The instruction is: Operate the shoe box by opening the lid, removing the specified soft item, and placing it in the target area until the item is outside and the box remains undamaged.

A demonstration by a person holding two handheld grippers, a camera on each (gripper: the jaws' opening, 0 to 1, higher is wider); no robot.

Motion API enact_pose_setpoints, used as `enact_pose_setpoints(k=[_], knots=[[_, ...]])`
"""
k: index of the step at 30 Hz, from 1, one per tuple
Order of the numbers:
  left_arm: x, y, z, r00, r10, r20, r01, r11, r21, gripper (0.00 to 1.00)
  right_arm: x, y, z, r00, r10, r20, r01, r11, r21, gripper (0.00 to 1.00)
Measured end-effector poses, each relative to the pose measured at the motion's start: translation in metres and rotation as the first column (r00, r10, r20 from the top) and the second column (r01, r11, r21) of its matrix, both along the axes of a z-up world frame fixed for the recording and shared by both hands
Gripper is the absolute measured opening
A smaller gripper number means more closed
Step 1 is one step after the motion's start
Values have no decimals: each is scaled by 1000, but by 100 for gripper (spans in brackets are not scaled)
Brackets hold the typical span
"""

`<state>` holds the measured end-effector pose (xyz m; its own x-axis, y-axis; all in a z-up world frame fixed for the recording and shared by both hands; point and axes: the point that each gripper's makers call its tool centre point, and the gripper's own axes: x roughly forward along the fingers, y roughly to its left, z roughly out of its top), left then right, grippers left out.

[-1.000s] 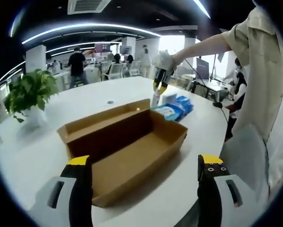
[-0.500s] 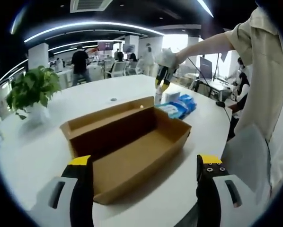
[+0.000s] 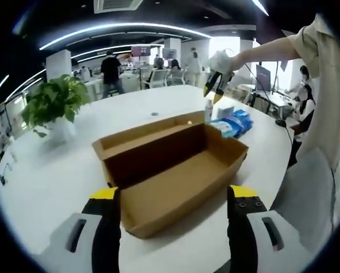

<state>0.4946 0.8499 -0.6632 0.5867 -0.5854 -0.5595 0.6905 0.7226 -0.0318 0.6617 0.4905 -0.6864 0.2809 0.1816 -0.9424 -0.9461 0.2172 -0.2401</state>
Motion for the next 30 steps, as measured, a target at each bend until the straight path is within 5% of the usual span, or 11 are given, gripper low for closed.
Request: enact_pose_setpoints(k=[8, 15, 26, 30], knots=[[3, 14, -8, 998, 59, -15, -58, 998, 35, 67, 5, 15, 11, 998, -54, 29, 52, 996, 71, 29], [11, 33, -15, 984, 171, -54, -168, 984, 52, 55, 10, 37, 15, 985, -170, 11, 165, 970, 178, 26], [20, 59, -29, 941, 314, -124, -310, 949, 51, 33, 18, 58, 6, 932, -359, -48, 358, 892, 277, 20], [21, 62, -33, 933, 333, -136, -328, 943, 63, 28, 21, 63, 1, 897, -436, -72, 435, 846, 308, 19]])
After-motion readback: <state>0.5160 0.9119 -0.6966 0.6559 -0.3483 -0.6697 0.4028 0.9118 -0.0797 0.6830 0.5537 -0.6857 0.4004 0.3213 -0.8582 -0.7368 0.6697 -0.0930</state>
